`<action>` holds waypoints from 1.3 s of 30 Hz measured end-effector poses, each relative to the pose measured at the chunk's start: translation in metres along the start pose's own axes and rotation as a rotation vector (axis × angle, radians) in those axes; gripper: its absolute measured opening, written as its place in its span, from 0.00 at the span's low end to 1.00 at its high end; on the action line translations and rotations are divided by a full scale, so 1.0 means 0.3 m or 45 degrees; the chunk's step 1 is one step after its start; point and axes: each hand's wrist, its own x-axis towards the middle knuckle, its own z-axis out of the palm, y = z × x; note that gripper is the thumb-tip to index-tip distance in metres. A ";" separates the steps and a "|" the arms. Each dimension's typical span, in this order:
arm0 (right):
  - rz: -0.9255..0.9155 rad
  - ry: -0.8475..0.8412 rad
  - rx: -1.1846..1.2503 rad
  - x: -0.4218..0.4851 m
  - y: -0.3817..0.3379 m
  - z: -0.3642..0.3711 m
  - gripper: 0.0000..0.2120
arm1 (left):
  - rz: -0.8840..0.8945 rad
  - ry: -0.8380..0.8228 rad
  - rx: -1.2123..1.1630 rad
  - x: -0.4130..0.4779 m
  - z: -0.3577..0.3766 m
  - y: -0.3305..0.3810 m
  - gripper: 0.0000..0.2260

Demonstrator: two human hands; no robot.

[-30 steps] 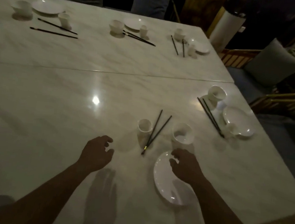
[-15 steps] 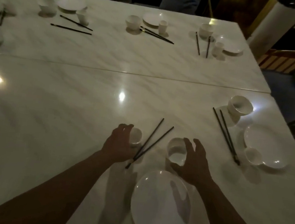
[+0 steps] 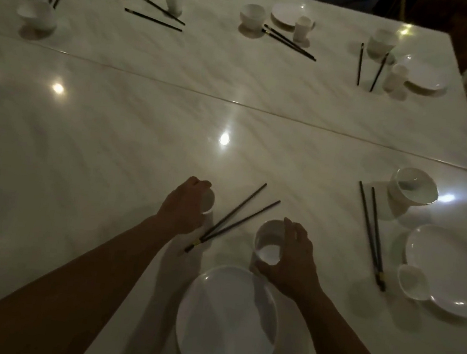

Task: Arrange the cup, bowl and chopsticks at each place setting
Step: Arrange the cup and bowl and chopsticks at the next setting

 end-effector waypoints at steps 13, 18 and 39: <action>0.171 0.159 -0.022 -0.172 0.095 -0.037 0.61 | 0.030 0.017 -0.168 -0.487 0.042 -0.174 0.36; 0.266 0.192 -0.025 -0.354 0.164 -0.027 0.60 | 0.053 0.023 -0.183 -0.598 0.093 -0.188 0.34; 0.350 0.281 0.124 -0.685 0.166 0.063 0.61 | 0.149 -0.001 -0.164 -0.694 0.137 -0.212 0.35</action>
